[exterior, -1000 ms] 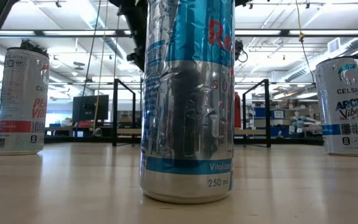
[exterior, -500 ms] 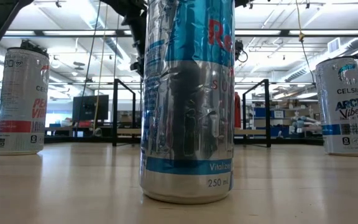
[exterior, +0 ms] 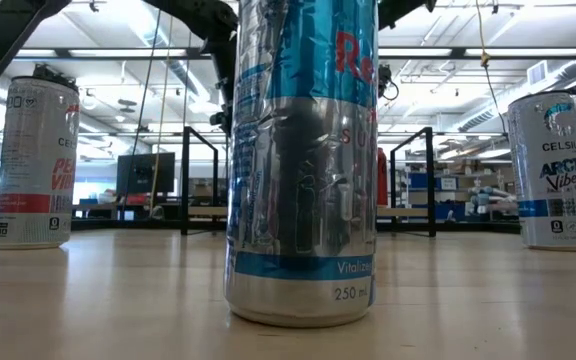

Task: Place canned beverage on shelf
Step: Put the top blue soda can on the shelf

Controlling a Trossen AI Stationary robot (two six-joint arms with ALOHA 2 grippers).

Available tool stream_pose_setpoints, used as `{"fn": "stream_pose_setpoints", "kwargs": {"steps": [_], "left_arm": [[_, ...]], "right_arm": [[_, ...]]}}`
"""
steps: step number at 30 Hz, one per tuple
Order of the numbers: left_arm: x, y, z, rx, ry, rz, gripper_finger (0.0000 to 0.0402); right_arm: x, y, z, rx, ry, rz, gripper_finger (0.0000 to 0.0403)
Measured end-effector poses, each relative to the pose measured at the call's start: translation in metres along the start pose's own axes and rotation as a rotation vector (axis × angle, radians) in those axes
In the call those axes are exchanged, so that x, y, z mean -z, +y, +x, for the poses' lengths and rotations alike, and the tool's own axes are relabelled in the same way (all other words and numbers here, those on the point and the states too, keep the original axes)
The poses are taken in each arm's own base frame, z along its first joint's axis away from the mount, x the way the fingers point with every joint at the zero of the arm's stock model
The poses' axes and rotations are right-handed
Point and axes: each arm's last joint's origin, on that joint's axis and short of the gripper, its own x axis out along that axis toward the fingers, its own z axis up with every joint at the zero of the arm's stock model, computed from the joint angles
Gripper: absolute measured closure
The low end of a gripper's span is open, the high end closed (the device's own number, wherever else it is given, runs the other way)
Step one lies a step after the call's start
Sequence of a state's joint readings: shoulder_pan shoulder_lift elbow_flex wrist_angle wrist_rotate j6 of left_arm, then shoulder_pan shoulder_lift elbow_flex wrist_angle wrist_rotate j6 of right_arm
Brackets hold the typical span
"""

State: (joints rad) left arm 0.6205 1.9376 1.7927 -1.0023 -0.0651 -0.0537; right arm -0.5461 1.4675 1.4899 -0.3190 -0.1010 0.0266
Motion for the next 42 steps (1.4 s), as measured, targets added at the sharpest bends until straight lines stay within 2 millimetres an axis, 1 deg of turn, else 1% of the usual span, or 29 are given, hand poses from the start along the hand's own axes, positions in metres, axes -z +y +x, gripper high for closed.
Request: {"fn": "stream_pose_setpoints", "kwargs": {"steps": [6,10,14,21,30,37,40,42], "left_arm": [[0.0,0.0,0.001,-0.001,-0.003,-0.001,0.0161],[0.0,0.0,0.001,-0.001,0.0,0.003,0.0161],[0.002,-0.001,0.001,-0.001,0.027,0.085,0.0161],[0.004,-0.001,0.001,-0.001,0.04,0.065,0.0159],[0.003,0.001,0.003,-0.002,0.035,0.058,0.012],[0.003,0.002,0.003,-0.001,0.036,0.054,0.0116],[0.001,0.003,-0.003,0.0,0.033,0.04,0.0116],[-0.002,0.003,-0.01,0.01,0.03,0.039,0.0116]], "right_arm": [[0.006,-0.002,0.008,0.005,0.034,0.001,0.0042],[0.005,-0.003,0.007,0.006,0.03,0.001,0.0042],[0.005,-0.003,0.007,0.009,0.032,0.002,0.0042],[0.006,-0.003,0.007,0.012,0.038,0.002,0.0042],[0.006,-0.004,0.007,0.014,0.038,-0.003,0.0042],[0.006,-0.005,0.007,0.015,0.038,-0.021,0.0042],[0.006,-0.005,0.006,0.016,0.038,-0.023,0.0042],[0.006,-0.005,0.006,0.013,0.038,-0.032,0.0042]]}}
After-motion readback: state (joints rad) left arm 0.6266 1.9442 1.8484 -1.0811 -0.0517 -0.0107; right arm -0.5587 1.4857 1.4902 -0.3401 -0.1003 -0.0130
